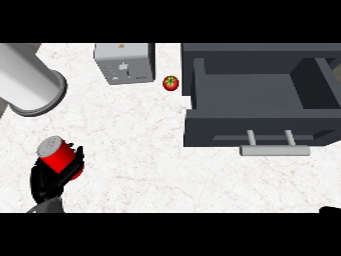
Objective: Pick up the can, place it into the drawer and close the drawer
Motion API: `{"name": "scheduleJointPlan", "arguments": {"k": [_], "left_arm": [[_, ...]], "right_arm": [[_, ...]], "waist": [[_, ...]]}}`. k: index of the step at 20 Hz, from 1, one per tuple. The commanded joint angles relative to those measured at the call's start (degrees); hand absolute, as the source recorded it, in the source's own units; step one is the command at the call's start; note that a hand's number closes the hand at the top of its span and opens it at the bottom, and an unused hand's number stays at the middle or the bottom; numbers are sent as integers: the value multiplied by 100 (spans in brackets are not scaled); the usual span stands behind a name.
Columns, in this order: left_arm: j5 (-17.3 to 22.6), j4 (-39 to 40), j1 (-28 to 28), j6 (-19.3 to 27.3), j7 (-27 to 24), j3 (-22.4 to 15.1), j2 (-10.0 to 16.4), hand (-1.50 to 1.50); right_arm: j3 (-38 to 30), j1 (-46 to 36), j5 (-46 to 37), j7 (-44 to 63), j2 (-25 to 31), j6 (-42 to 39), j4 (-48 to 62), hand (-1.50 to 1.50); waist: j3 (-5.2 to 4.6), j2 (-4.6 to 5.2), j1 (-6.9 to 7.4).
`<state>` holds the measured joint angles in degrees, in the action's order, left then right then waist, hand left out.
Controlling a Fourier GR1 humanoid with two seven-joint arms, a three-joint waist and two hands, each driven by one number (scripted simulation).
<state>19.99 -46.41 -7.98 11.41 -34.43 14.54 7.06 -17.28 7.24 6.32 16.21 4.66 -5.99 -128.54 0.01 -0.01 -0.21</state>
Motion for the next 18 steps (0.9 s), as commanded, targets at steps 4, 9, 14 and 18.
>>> {"name": "scheduleJointPlan", "arguments": {"k": [4, 9, 14, 18], "left_arm": [[-631, 737, -1030, -466, -39, -798, -217, 150], [-730, 1261, -2058, -820, 143, -964, -386, 150], [-685, 1169, -2685, -908, 673, -965, -406, 150], [-796, 764, -2938, -740, 1335, -1144, -411, 150]], "right_arm": [[-93, -83, 141, -268, 75, -167, 289, -150], [-218, -235, 206, -45, 141, -31, 107, -150], [-79, -37, -48, -91, -26, 36, 3, -150], [-136, 77, -3, 201, 62, 14, -418, -150]], "waist": [[-8, 38, -175], [-7, 26, -123], [0, 0, -43], [0, -16, -24]]}}
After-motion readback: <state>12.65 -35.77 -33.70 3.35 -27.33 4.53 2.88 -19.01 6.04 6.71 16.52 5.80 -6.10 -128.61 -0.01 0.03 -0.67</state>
